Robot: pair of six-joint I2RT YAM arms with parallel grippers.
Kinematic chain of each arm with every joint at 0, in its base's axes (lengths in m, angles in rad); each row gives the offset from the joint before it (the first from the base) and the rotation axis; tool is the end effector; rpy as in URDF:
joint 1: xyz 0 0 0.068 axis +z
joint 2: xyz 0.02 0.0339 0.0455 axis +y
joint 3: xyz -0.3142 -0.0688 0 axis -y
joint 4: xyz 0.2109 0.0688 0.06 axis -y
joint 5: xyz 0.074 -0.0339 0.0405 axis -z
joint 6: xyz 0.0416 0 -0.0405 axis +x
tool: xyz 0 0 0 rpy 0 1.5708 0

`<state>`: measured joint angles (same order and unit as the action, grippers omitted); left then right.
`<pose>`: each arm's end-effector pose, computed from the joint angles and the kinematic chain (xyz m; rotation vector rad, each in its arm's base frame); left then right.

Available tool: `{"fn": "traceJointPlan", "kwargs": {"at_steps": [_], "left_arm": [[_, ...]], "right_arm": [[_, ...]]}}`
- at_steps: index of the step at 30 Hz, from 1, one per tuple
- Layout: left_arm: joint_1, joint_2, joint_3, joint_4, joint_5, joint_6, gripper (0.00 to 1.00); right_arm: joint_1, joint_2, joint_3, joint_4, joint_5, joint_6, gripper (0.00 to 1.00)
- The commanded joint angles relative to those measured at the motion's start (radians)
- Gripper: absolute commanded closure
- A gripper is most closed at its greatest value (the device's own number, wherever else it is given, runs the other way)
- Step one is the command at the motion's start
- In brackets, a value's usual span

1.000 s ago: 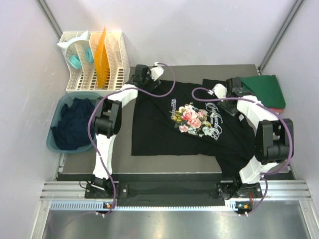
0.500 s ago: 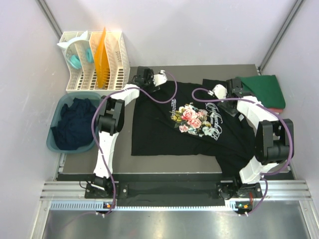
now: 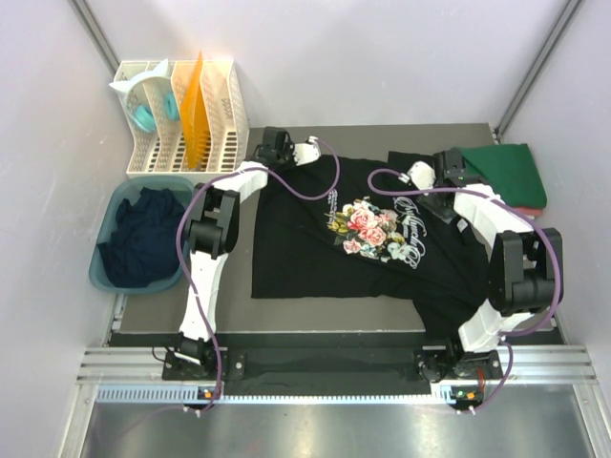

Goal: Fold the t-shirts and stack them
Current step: Flatten out the tshirt

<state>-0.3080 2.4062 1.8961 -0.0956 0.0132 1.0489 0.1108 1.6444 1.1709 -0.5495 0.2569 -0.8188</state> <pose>0.5348 -0.1707 0.2079 1.3900 1.7122 0.4047 0.3169 0.0246 0.2866 -1.1045 2.4177 -0.5805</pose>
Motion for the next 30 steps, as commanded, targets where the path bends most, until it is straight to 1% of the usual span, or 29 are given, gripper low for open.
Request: {"fn": "traceJointPlan", "kwargs": {"at_steps": [1,3,7,12,16,18,19,20,22,23,24,26,30], "left_arm": [[0.006,-0.028,-0.014,0.141,-0.048,0.011,1.00],[0.006,-0.038,-0.031,0.166,-0.074,0.017,1.00],[0.007,-0.030,-0.045,0.270,-0.160,0.033,1.00],[0.017,-0.006,-0.052,0.362,-0.246,0.083,1.00],[0.018,0.022,-0.040,0.438,-0.298,0.118,1.00],[0.018,0.033,-0.032,0.464,-0.315,0.144,0.98],[0.018,0.048,-0.031,0.479,-0.341,0.157,0.95],[0.018,0.056,-0.031,0.503,-0.358,0.184,0.72],[0.018,0.077,-0.035,0.575,-0.393,0.212,0.41],[0.018,0.082,-0.035,0.594,-0.406,0.229,0.06],[0.018,0.087,-0.035,0.618,-0.415,0.240,0.01],[0.020,0.100,-0.028,0.629,-0.447,0.269,0.01],[0.023,0.113,0.009,0.666,-0.527,0.272,0.01]], "right_arm": [[0.013,-0.034,0.004,0.016,0.010,-0.002,0.52],[0.012,-0.034,0.004,0.017,0.008,0.000,0.52],[0.012,-0.032,0.003,0.017,0.005,0.000,0.52],[0.012,-0.032,0.009,0.014,0.001,0.000,0.52],[0.012,-0.037,0.000,0.013,-0.002,0.000,0.52],[0.013,-0.041,-0.005,0.011,-0.004,0.000,0.52],[0.012,-0.044,-0.010,0.010,-0.004,0.001,0.52],[0.010,-0.046,-0.011,0.010,-0.004,0.001,0.52],[0.012,-0.052,-0.016,0.008,-0.004,0.000,0.52],[0.012,-0.057,-0.017,0.007,-0.002,0.000,0.51],[0.012,-0.060,-0.020,0.006,-0.001,0.001,0.51],[0.012,-0.069,-0.027,0.005,-0.004,0.000,0.50],[0.012,-0.087,-0.042,0.005,-0.002,0.000,0.50]]}}
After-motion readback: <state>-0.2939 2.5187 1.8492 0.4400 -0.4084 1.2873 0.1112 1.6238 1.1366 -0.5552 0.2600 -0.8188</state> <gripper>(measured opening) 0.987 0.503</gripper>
